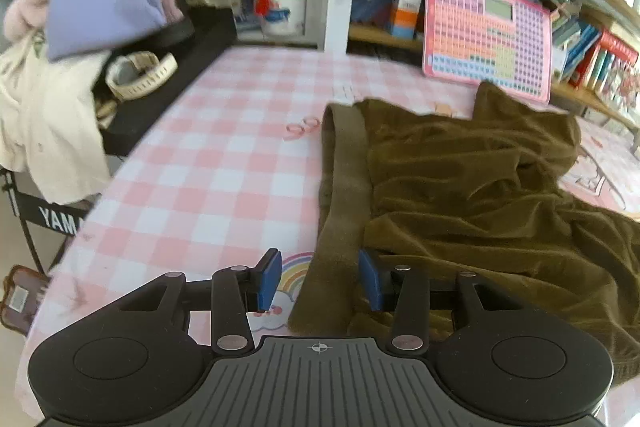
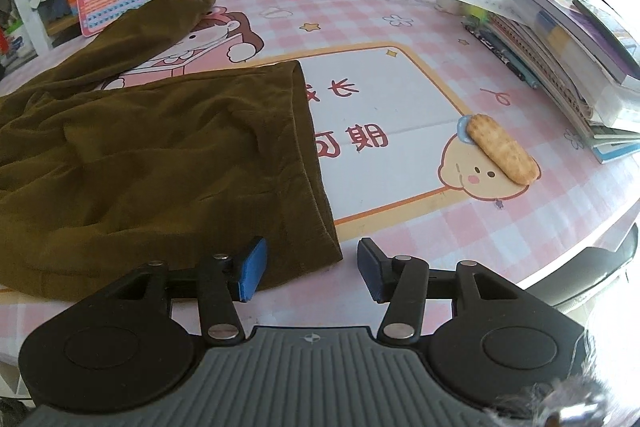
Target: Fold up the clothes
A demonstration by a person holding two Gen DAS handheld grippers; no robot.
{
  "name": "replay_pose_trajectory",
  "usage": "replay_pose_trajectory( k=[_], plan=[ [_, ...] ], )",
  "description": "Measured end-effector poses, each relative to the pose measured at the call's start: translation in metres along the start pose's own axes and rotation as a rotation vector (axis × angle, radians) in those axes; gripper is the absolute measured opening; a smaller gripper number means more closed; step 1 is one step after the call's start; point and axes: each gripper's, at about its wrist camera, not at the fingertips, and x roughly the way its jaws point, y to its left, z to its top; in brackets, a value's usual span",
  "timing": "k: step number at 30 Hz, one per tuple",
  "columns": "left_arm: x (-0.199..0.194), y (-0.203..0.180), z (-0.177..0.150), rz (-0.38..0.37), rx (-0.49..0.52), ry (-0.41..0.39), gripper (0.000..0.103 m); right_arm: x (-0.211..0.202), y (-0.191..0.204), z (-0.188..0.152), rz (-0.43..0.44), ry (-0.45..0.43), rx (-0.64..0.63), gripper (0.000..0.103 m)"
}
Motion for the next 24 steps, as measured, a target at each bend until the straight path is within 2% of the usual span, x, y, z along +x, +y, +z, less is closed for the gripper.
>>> replay_pose_trajectory(
  k=[2,3,4,6,8,9,11,16,17,24],
  plan=[
    [0.007,-0.001,0.001,-0.039,0.008,0.046,0.011,0.000,0.001,0.000,-0.006,0.002,0.003,0.047],
    [0.006,-0.001,0.002,-0.049,0.012,0.048,0.007,0.001,0.002,0.000,-0.007,0.003,0.005,0.045],
    [-0.004,-0.001,0.005,-0.051,0.006,0.007,0.002,0.001,0.002,0.000,-0.005,0.002,0.002,0.043],
    [-0.024,-0.001,0.010,-0.054,-0.009,-0.081,0.001,0.000,0.006,0.000,0.008,-0.002,-0.015,0.035],
    [-0.060,-0.001,0.017,-0.056,-0.046,-0.217,0.002,-0.001,0.009,0.000,0.020,-0.002,-0.027,0.024],
    [-0.071,0.002,0.018,-0.060,-0.067,-0.249,0.002,-0.001,0.010,0.000,0.024,0.000,-0.031,0.024],
    [-0.071,0.012,0.012,-0.046,-0.083,-0.228,0.002,-0.001,0.012,0.000,0.028,0.007,-0.031,0.024],
    [-0.023,0.026,-0.028,0.023,-0.042,-0.014,0.006,-0.001,0.017,-0.001,0.031,0.004,-0.047,0.023],
    [-0.023,0.027,-0.032,0.026,-0.054,-0.013,0.008,-0.001,0.017,-0.001,0.032,0.005,-0.048,0.023],
    [-0.055,0.020,-0.027,-0.048,-0.103,-0.176,0.009,-0.001,0.018,-0.001,0.030,0.006,-0.058,0.023]
  ],
)
